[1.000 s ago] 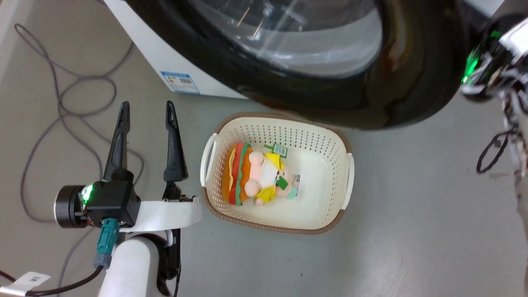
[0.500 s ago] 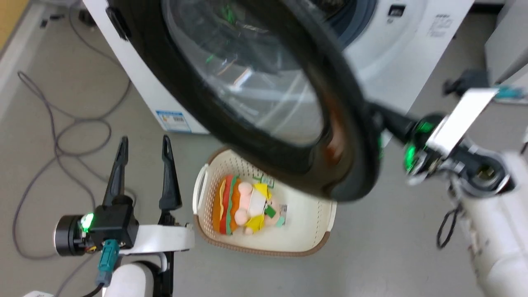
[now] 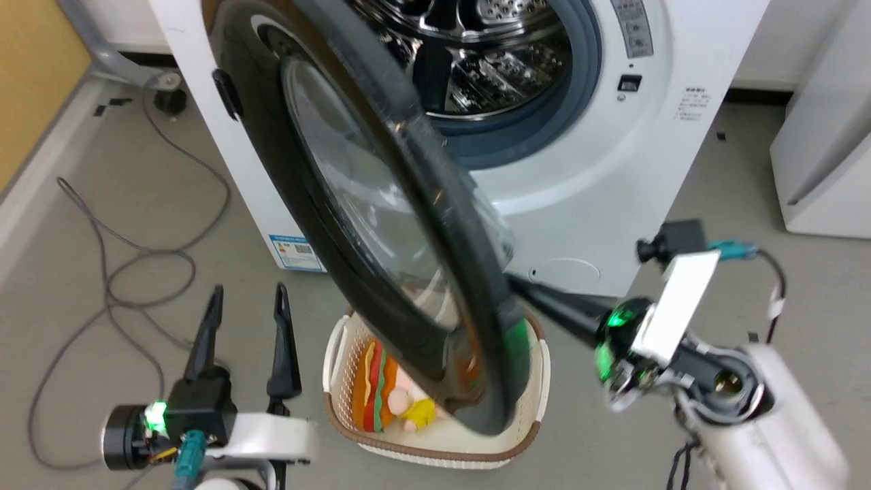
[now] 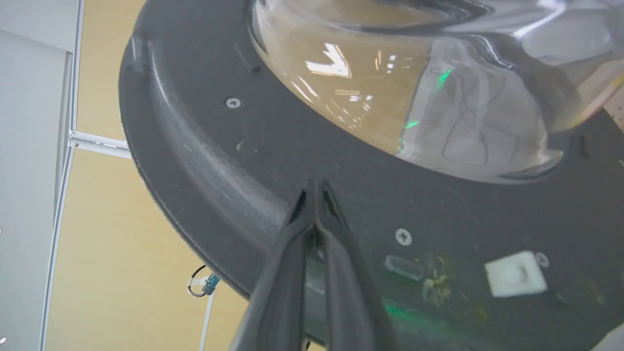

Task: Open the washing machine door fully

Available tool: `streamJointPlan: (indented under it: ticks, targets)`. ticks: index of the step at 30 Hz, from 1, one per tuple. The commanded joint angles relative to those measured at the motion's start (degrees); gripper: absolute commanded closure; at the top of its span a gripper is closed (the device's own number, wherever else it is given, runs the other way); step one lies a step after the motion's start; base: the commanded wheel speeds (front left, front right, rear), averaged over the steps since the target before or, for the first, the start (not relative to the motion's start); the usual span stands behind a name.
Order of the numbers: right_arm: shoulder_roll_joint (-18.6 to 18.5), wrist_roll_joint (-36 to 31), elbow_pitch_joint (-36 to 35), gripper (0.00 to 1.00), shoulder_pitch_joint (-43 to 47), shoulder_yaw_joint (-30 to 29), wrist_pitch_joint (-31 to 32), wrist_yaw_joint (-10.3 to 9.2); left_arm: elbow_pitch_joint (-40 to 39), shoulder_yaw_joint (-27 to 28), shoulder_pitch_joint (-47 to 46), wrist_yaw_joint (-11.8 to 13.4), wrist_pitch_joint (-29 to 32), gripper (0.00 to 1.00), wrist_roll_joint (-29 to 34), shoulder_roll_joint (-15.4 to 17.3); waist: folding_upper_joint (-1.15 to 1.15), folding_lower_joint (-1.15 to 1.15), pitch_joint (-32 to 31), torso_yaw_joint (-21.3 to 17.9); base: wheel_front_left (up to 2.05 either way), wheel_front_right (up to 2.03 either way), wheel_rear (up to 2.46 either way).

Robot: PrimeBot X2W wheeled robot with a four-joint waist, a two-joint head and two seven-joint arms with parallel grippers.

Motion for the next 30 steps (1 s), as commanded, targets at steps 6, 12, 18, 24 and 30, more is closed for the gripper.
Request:
streamJointPlan:
  ticks: [6, 12, 18, 24, 30]
  targets:
    - [2.9, 0.6, -3.0, 1.00, 6.9, 3.0, -0.2, 0.06, 2.1, 0.3, 3.0, -0.8, -0.3, 0.00, 0.6, 0.8, 0.00, 0.01, -2.7, 0.8, 0.00, 0.00, 0.00]
    - [4.0, 1.3, -4.1, 1.00, 10.0, 5.0, -1.0, 0.06, 3.0, 0.5, 4.4, -1.2, -0.3, 0.00, 0.7, 1.2, 0.00, 0.01, -4.2, 0.8, 0.00, 0.00, 0.00]
    - [4.3, 0.4, -6.4, 1.00, 12.9, 4.9, -4.1, 0.06, 3.4, 0.6, 6.0, -1.5, -0.3, 0.00, 0.7, 1.6, 0.00, 0.01, -5.7, 0.4, 0.00, 0.00, 0.00]
    - [3.9, -4.5, -9.9, 1.00, 14.5, -0.6, -14.9, 0.06, 3.6, 0.7, 6.8, -1.6, -0.3, 0.00, 0.6, 1.6, 0.00, 0.01, -6.7, -0.3, 0.00, 0.00, 0.00]
    - [1.7, -13.3, -15.4, 1.00, 15.8, -3.8, -28.1, 0.06, 3.5, 0.9, 7.2, -1.6, -0.3, 0.00, 0.4, 1.5, 0.00, 0.01, -7.5, -1.0, 0.00, 0.00, 0.00]
